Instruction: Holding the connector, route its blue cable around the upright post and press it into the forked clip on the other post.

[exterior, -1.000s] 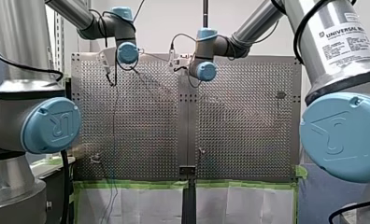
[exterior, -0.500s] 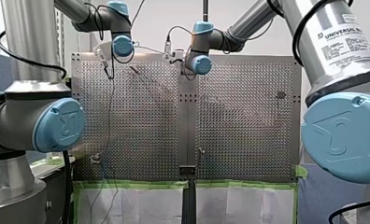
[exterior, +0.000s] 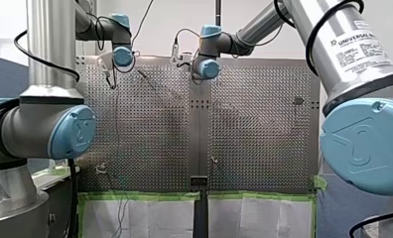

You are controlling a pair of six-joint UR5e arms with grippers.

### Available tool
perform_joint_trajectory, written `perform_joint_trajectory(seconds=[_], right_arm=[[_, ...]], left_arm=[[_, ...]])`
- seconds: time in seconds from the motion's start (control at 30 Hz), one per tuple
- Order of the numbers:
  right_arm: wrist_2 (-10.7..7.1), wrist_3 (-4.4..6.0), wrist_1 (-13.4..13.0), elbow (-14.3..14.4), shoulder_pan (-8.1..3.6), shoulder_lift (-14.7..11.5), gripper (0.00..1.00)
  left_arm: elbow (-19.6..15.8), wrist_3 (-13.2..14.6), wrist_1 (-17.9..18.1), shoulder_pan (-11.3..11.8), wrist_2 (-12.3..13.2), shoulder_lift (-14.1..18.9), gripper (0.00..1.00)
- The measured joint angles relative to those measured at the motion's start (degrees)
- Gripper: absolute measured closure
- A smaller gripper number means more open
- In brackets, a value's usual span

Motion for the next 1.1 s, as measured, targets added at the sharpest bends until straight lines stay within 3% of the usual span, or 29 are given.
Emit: perform_joint_trajectory(seconds=[0.5,0.97,1.1], right_arm=[[0.01,0.14,0.33,-4.86,-0.30,4.14,1.00],[-0.11,0.14,0.94,-8.49,-0.14,7.64,1.00],[-0.05,0.34,0.88,-8.70,-0.30,8.04,1.00]], left_arm=[[2.58,-0.67,0.83,7.03,7.55,-3.73,0.89],[4.22,-1.00,0.43,7.84,14.38,-7.73,0.87],[4.37,-1.05,0.42,7.94,15.28,-8.48,0.87]])
